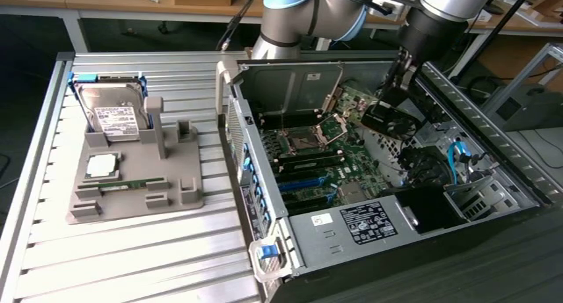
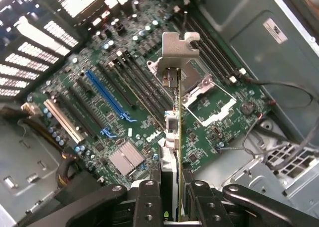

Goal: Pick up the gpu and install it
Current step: 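Insert the gpu into the slot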

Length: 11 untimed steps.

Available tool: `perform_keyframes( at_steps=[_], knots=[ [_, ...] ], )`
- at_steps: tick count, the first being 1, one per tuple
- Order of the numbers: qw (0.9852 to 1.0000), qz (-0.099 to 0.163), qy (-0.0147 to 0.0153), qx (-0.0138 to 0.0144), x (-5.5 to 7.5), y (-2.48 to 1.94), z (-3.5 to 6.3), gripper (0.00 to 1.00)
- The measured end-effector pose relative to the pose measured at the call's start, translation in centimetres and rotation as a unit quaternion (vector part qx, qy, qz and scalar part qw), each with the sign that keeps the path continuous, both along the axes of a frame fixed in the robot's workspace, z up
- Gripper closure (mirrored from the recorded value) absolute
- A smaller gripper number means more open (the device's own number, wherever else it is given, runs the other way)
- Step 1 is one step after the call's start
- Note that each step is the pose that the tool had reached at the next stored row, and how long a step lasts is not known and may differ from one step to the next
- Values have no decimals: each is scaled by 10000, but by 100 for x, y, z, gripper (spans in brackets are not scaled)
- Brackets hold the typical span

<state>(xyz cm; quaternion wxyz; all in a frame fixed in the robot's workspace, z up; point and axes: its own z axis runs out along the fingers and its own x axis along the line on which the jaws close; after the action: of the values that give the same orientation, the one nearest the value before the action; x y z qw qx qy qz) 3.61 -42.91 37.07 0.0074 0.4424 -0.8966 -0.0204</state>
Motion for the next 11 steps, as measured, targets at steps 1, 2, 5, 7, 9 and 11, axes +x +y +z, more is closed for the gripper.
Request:
perform_keyframes(
  at_steps=[1,2,5,7,9,11],
  knots=[
    [10000,77,0,0,0,0,0,73],
    [9998,204,0,0,0,0,-1,73],
    [9989,466,0,0,0,0,-1,73],
    [9982,607,0,0,0,0,-1,73],
    [9971,760,0,0,0,0,-2,73],
    [9959,905,0,0,0,0,-2,73]
  ],
)
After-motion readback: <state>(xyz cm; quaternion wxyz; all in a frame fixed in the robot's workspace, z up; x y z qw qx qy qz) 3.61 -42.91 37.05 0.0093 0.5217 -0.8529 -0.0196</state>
